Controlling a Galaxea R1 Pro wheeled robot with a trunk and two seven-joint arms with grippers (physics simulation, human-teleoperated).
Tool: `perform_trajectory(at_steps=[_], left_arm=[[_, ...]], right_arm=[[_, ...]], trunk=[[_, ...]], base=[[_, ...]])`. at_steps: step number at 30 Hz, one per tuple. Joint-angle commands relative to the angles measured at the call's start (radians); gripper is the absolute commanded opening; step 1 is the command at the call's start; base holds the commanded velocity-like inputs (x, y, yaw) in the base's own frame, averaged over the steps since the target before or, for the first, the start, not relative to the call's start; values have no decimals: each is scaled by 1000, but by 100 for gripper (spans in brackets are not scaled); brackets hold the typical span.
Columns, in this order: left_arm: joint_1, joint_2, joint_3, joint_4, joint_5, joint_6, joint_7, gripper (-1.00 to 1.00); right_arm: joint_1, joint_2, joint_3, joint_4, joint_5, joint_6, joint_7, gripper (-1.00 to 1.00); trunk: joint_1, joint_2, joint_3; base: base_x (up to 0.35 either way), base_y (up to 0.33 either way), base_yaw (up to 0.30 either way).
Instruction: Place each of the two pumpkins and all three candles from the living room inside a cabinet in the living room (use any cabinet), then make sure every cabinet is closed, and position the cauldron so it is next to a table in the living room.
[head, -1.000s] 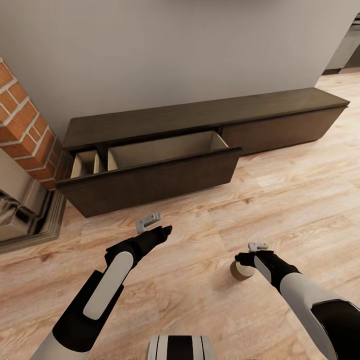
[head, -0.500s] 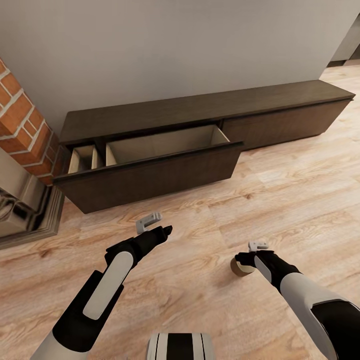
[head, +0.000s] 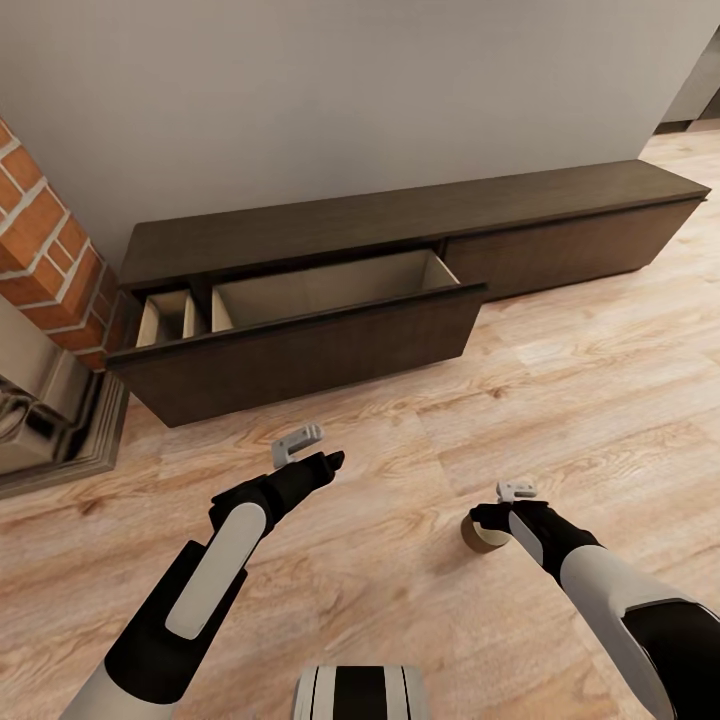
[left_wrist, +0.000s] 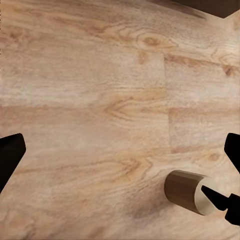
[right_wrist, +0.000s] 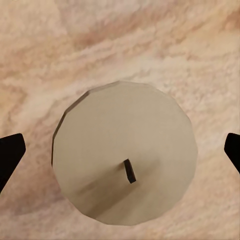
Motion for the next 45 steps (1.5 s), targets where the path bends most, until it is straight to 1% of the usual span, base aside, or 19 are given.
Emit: perform_trajectory(at_steps=[1, 7, 12, 22, 26, 30, 45], left_arm=[[-1, 0, 0, -1, 8, 1, 9, 100], [-1, 7, 0, -1, 9, 1, 9, 100], [-1, 9, -1, -1, 9, 1, 9, 100], [-1, 8, -1, -1, 9, 1, 9, 100], [-1, 8, -1, -1, 9, 1, 9, 100], [-1, 8, -1, -1, 10, 1, 9, 100], [-1, 8, -1, -1, 10, 1, 9, 100]], right_arm=[[0, -1, 8, -2, -8, 5, 0, 100], [0, -1, 8, -2, -8, 5, 0, 100], [0, -1, 9, -2, -8, 5, 0, 100], [0, -1, 11, -2, -8, 8, 0, 100], [0, -1, 11, -2, -8, 8, 0, 100], [0, -1, 11, -2, -8, 8, 0, 100], [0, -1, 10, -2, -8, 8, 0, 100]], trunk=[[0, 0, -1], [0, 0, -1], [0, 0, -1], [4, -3, -39], [4, -3, -39], [6, -4, -55], [6, -4, -55]], base=[[0, 0, 0], [71, 0, 0], [43, 0, 0], [2, 0, 0], [0, 0, 0], [0, 0, 0], [0, 0, 0]])
